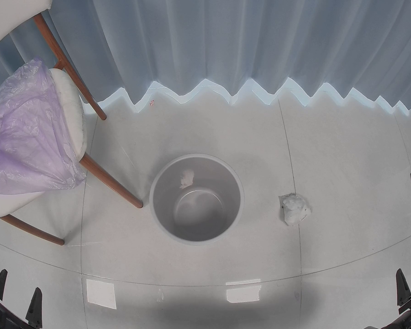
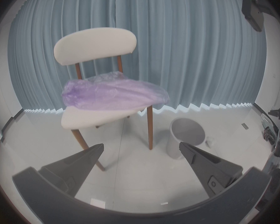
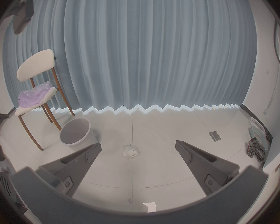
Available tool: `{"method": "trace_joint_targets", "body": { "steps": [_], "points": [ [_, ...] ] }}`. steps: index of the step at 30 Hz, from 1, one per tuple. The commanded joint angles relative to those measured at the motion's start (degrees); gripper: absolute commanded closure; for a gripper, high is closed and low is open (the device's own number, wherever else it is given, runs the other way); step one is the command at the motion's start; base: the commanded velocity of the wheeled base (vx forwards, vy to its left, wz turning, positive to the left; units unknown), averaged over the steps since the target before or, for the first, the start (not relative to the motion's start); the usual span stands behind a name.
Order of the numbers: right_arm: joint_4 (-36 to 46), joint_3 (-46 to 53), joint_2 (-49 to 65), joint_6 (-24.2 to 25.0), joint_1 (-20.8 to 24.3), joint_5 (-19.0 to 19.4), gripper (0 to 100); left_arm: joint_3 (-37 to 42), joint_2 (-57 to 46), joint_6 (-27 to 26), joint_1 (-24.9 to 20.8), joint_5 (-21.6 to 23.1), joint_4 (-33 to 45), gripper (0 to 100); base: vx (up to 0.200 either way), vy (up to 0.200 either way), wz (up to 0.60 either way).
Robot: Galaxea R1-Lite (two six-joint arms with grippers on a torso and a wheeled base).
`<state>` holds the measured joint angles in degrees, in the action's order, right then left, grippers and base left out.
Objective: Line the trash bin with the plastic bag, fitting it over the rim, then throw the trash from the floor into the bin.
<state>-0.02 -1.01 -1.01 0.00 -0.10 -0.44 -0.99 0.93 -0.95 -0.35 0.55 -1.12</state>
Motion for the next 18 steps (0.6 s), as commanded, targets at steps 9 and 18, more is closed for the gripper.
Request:
{"method": "trace_joint_targets", "body": {
  "steps": [9, 18],
  "points": [
    [0.02, 1.01, 0.92, 0.0, 0.01, 0.0, 0, 0.99, -0.93, -0.63, 0.0, -0.02, -7.84, 0, 0.0, 0.0, 0.0],
    [0.02, 1.01, 0.92, 0.0, 0.01, 0.0, 0, 0.99, -0.93, -5.9, -0.09, 4.64, -10.39, 0, 0.0, 0.0, 0.0]
  ]
}}
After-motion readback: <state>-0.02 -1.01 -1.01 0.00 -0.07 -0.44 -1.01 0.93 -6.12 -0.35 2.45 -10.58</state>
